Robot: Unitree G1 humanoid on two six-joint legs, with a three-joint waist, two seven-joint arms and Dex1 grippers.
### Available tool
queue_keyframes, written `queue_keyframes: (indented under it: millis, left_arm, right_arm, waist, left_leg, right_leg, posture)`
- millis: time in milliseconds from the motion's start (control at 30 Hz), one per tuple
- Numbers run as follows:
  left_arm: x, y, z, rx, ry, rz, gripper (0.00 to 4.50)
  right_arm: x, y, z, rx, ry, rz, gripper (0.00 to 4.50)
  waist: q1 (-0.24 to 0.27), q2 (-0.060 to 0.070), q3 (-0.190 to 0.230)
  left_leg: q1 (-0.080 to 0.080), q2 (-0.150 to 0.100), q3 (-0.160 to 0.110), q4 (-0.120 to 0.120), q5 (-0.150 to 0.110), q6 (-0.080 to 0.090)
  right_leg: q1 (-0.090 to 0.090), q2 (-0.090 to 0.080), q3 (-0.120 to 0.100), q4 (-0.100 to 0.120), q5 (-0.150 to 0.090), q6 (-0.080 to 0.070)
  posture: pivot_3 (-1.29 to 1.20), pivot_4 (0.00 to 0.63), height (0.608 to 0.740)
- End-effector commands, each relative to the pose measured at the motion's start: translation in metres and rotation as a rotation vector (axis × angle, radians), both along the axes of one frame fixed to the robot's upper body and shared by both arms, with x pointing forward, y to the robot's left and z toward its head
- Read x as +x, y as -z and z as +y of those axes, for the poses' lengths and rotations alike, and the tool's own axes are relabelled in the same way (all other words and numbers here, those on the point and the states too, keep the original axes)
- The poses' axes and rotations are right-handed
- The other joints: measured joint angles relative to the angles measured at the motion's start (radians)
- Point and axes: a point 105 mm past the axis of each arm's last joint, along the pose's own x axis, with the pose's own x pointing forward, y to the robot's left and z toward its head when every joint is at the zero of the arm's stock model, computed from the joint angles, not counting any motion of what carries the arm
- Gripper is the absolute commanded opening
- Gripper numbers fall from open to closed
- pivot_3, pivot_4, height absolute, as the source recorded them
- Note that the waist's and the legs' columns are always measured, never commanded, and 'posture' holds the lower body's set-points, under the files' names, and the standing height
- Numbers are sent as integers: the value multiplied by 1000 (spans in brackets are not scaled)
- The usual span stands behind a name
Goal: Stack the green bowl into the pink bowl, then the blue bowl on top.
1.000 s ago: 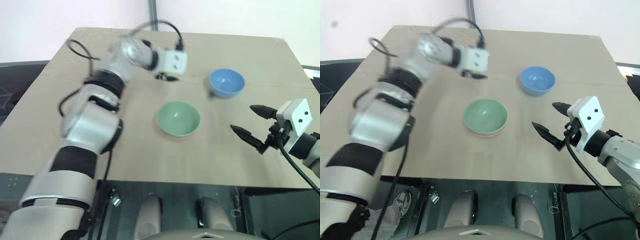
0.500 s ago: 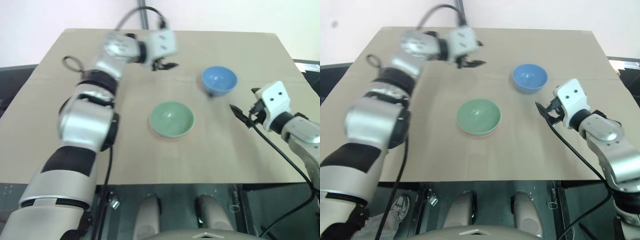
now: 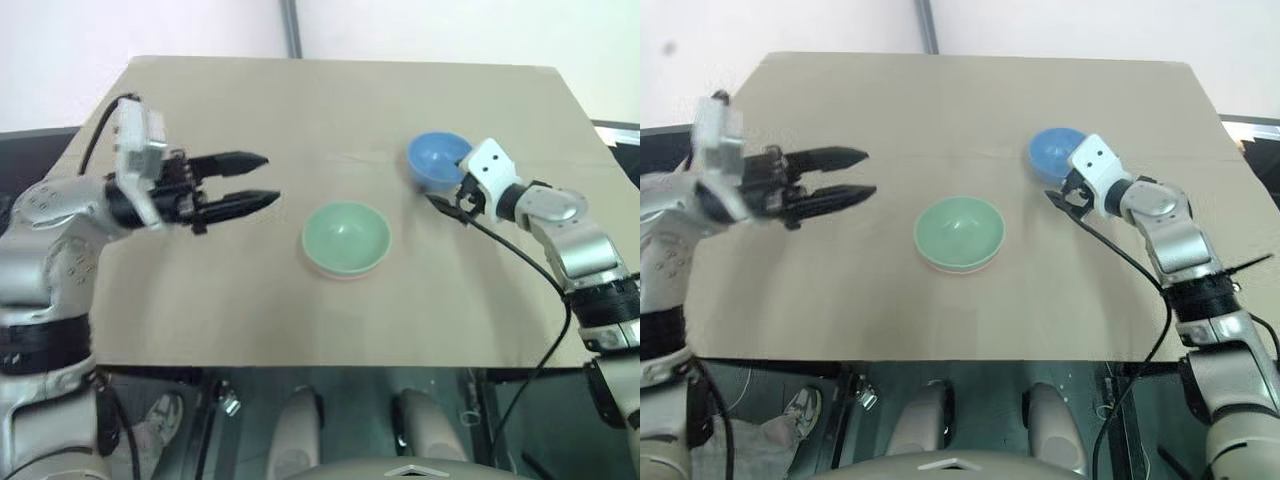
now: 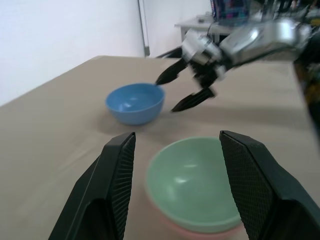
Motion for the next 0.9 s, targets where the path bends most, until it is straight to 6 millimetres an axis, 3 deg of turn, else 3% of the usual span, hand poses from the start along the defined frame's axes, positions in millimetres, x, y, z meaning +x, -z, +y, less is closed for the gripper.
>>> queue_keyframes:
  millis: [33,233,367,900]
  left_arm:
    - [-24,-18,1,4,30,-45,2822]
    - [-38,-13,7,51,30,10,2822]
    - [-35,-4,10,114,-2,-12,2822]
    - [-28,22,28,158,-125,-13,2822]
  right_arm:
    - [6,-10,4,-13,-43,-21,4500]
    - [24,-9,0,-11,5,38,4500]
    - [32,-7,-6,-39,35,69,4500]
    - [34,-9,8,-69,-35,76,4500]
  waist:
    - [1,0,0]
    - [-3,0,1]
    - [-5,1,1]
    - [-5,2,2]
  left_leg:
    - [1,0,0,1,0,0]
    - [11,0,2,0,2,0]
    - [10,0,3,-3,2,0]
    - [10,0,6,-5,2,0]
  right_leg:
    - [0,0,0,2,0,0]
    - [6,1,3,6,0,0]
    - [4,1,5,5,0,-1]
    - [2,1,6,4,-1,-1]
  posture:
    - [0,150,740]
    - [0,150,740]
    - [0,150,740]
    - [0,150,740]
